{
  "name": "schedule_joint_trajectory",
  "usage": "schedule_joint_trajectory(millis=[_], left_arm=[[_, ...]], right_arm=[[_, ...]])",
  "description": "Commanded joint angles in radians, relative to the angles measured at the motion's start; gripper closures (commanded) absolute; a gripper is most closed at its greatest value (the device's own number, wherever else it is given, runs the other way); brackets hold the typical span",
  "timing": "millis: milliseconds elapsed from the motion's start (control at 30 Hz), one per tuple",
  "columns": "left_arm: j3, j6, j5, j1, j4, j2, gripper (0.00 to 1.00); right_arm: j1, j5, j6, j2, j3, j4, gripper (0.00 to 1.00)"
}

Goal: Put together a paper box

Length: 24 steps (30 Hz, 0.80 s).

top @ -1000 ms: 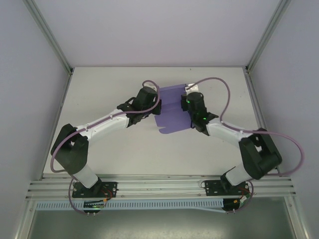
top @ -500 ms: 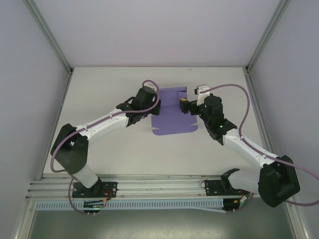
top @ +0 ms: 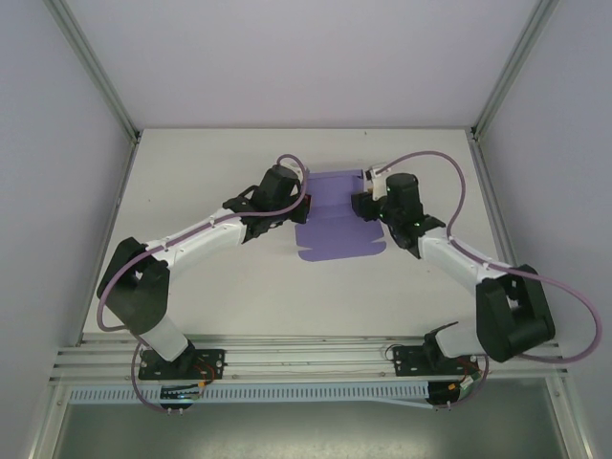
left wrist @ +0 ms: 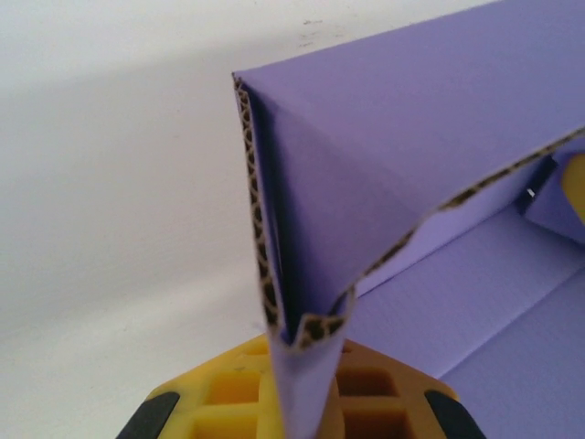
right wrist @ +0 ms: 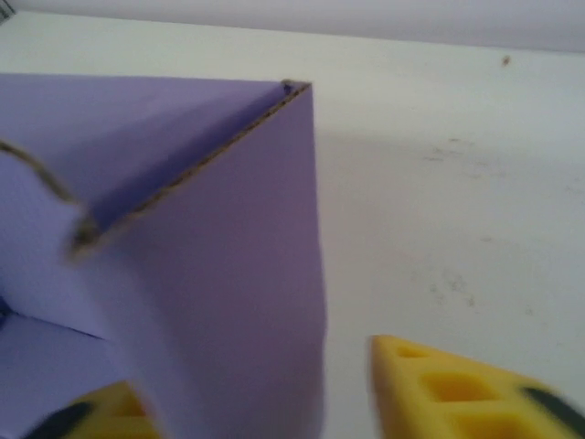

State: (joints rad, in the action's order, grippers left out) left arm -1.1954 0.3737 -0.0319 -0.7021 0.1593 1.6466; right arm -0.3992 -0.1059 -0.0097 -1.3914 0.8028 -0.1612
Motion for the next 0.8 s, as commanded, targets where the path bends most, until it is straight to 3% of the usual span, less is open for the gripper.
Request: schedule_joint_trajectory(millis=[0,100,400,567,767], left_arm=[[-0.051,-0.007,-0.023,-0.001,0.073,0.021,1.0],[-0.079,0.009,-0.092,-0.007,0.131,0.033,1.0],[-0.109,0.038,-0.118,-0.011,0.145,0.056,1.0],[-0.179,0.084,-0.183,-0.012,0.202,0.134,0.99],[-0.189,0.096,-0.235,-0.01,0.169,0.157,0.76]], right_arm=[[0.007,0.039,0.056,-0.042,0.044,-0.024,0.83],[-0.007,0.209,0.118,-0.058,0.041,-0.009,1.0],[-0.111,0.66,0.056,-0.102,0.126,0.194,1.0],[-0.149,0.525,0.058,-0.007,0.078,0.12,1.0],[-0.15,0.297,0.11,0.121,0.01,0.08,1.0]])
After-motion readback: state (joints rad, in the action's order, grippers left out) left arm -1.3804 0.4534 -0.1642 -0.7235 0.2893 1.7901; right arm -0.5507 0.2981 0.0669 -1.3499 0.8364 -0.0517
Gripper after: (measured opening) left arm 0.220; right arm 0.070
